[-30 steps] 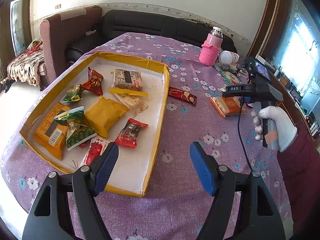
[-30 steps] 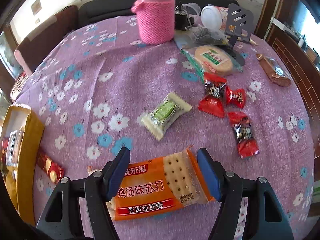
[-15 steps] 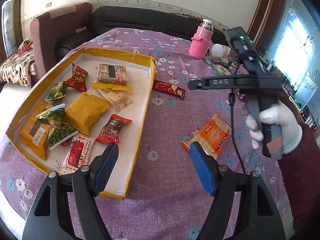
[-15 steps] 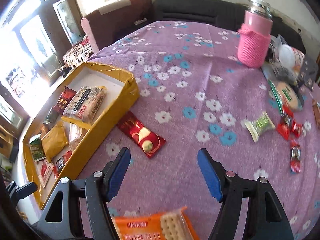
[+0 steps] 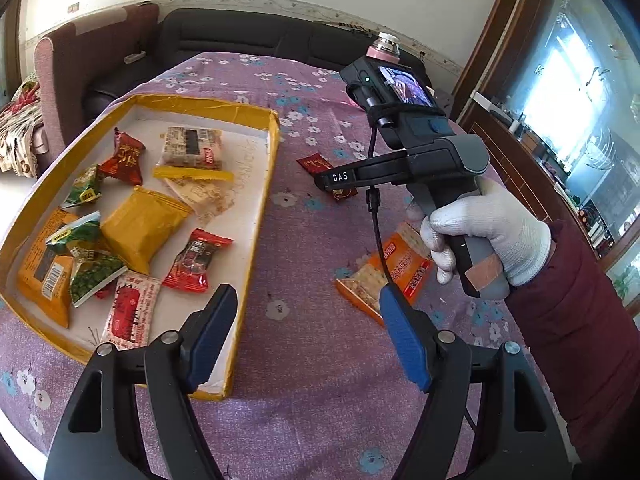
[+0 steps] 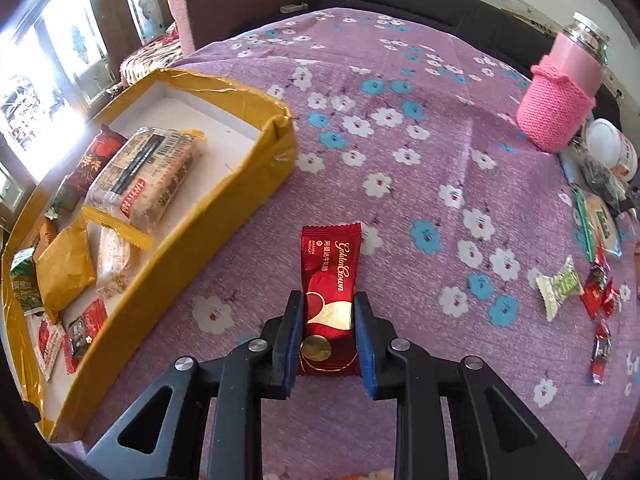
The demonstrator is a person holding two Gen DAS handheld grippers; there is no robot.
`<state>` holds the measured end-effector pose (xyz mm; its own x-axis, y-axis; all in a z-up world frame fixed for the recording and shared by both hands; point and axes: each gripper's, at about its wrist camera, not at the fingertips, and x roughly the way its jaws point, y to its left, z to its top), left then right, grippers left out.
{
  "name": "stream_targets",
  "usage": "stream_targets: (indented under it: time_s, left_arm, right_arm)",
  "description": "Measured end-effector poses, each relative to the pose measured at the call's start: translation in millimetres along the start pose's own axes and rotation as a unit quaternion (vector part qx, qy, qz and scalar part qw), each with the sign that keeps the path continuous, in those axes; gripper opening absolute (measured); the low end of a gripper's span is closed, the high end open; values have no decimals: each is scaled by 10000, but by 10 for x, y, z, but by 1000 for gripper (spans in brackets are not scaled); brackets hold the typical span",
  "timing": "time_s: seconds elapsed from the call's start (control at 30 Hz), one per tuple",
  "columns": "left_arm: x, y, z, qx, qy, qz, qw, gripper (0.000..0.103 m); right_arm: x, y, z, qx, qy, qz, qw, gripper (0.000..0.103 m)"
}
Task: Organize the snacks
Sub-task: 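Grasp the orange soda cracker packet with the left tool while the right tool holds the wafer, then carry the cracker packet and wafer into the box and open both tools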
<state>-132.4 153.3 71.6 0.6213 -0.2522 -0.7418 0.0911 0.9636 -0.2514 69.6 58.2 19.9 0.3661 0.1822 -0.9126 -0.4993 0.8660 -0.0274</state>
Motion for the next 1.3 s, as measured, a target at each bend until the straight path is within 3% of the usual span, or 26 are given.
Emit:
stream_targets:
  time_s: [0.23,0.4,0.63,0.83,0.9,0.97,1.03,1.3]
  left_arm:
    - [214,-228,81,362,369,-359,9980,74]
    - [508,-576,262,1142,541,-379,9913,74]
    - [943,-907,309,2110,891,-527,9720,73]
    - [1296,-1057,232,2272,1232,-236,9657,73]
    - [1310,-1142,184,2425,1079,20,9641,74]
    - [1298,-1156,167,2337,1087,53,9662,71]
    - [1272,-1140,172,2183,1078,42,9699,56]
    - [982,-859,173,1424,799,-11,9866,55]
  right_arm:
    - [-200,-756,-495,620,352,-605,9956,25]
    - [-435,-1347,-946,1460,323,-322,9882,26]
    - [-727,-1387,-1502,1624,152,45,9866,26]
    - [-735,-1260,-1647,1726,-92,466,9838,26]
    - [-749,-1233,-1692,1768,-185,548,9825,26]
    - [-759,-1204,-1730,1810,-259,620,9812,26]
    - [-758,-1186,-1750,1827,-327,695,9802,25]
    - [-799,-1070,-1769,1854,-420,1003,9766,25]
